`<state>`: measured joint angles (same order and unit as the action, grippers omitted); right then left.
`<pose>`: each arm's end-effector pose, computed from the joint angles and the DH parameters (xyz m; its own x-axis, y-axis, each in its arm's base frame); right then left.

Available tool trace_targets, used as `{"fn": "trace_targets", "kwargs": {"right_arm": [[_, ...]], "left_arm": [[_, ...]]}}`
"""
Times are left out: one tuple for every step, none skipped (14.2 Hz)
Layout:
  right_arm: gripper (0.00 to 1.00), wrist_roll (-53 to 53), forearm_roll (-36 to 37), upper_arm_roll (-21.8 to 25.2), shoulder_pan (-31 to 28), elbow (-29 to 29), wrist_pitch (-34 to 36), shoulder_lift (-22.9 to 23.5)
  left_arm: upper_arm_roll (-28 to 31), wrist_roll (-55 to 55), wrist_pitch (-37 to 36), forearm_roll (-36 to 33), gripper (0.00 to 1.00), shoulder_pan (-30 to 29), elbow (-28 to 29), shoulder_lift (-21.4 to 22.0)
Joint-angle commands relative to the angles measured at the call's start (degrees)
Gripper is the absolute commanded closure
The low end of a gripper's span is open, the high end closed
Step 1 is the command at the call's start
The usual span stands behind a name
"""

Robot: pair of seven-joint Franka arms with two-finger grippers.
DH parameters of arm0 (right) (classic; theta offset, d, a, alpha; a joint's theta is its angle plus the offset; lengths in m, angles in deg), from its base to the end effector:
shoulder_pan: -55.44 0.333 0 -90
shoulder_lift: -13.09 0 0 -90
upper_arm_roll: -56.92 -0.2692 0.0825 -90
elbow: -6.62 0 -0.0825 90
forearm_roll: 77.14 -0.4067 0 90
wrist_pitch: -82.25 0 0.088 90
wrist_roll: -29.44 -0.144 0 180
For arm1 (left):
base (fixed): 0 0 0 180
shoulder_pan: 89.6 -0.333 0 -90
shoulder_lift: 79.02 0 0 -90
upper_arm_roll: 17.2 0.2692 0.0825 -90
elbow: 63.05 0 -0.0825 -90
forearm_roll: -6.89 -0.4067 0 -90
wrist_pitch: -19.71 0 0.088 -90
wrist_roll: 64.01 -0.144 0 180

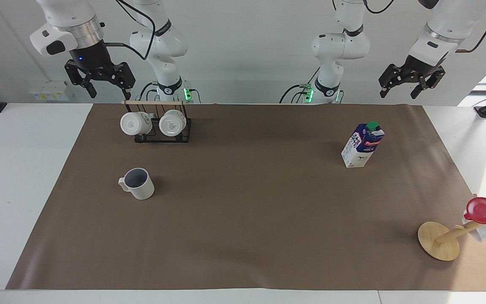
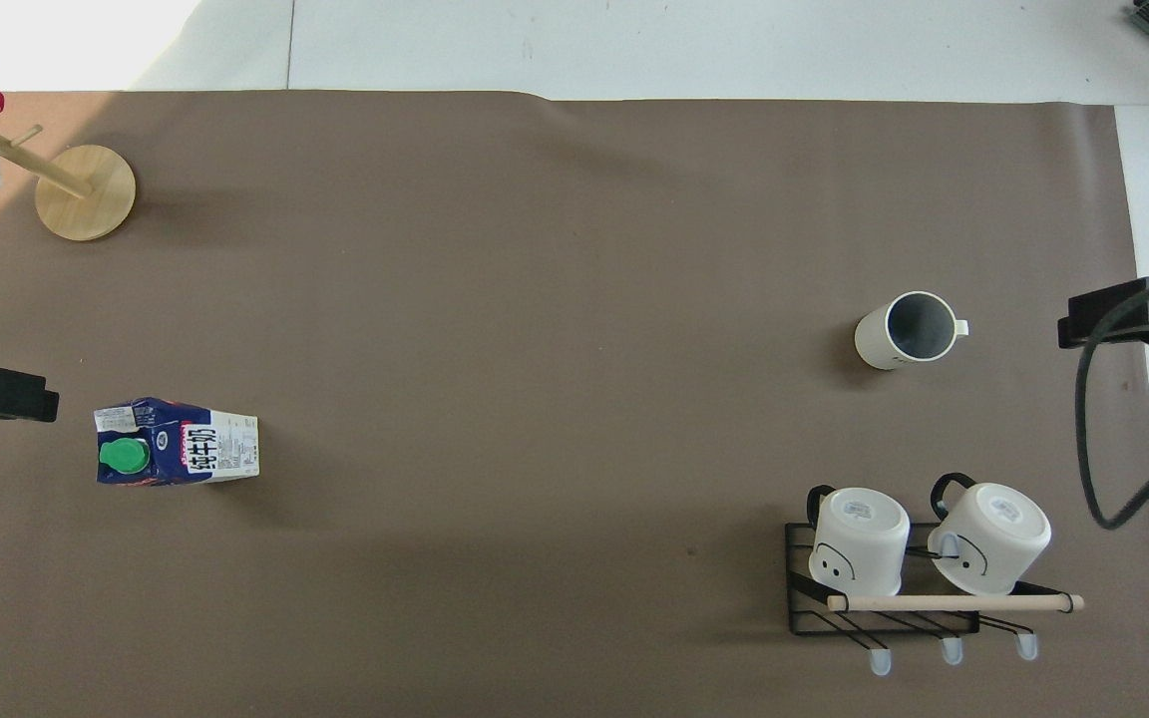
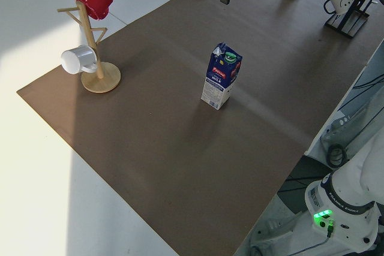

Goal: Place cup and milk on table

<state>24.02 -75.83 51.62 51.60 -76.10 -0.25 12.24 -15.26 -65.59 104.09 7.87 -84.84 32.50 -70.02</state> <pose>0.5589 0.0111 0.5996 0.9973 -0.0720 0.0132 -0.0723 -0.9971 0.0229 0.5222 -0.0273 0.5714 0.9962 -0.0790 -0.0373 -0.0781 -0.9967 0.0234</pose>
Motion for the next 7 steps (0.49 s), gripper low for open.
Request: {"fn": "trace_targets", "kwargs": {"right_arm": [[0.00, -0.82, -0.86, -0.15, -0.47, -1.48, -1.08, -1.17], [0.00, -0.82, -0.86, -0.15, -0.47, -1.48, -1.08, -1.17], [0.00, -0.82, -0.86, -0.15, -0.47, -1.48, -1.08, -1.17], [0.00, -0.82, -0.86, -0.15, -0.47, -1.48, -1.08, -1.17], [0.00, -0.82, -0.86, -0.15, -0.47, -1.48, -1.08, -1.17], [0.00, -0.82, -0.86, -0.15, -0.47, -1.48, -1.08, -1.17], [0.00, -0.82, -0.86, -0.15, -0.47, -1.48, -1.08, -1.17]], "left_arm": [[-0.35, -0.26, -0.53, -0.54, 0.00, -0.71, 2.80, 2.59], [-0.35, -0.26, -0.36, -0.62, 0.00, -0.71, 3.42, 2.86], [-0.35, -0.35, -0.53, -0.62, 0.00, -0.71, 3.60, 3.04], [-0.35, -0.27, -0.53, -0.62, 0.00, -0.71, 3.95, 3.39], [-0.35, -0.26, -0.53, -0.62, 0.00, -0.71, 4.13, 3.39], [-0.35, -0.26, -0.44, -0.62, 0.00, -0.71, 4.04, 3.48], [-0.35, -0.35, -0.44, -0.62, 0.00, -0.71, 4.04, 3.39]]}}
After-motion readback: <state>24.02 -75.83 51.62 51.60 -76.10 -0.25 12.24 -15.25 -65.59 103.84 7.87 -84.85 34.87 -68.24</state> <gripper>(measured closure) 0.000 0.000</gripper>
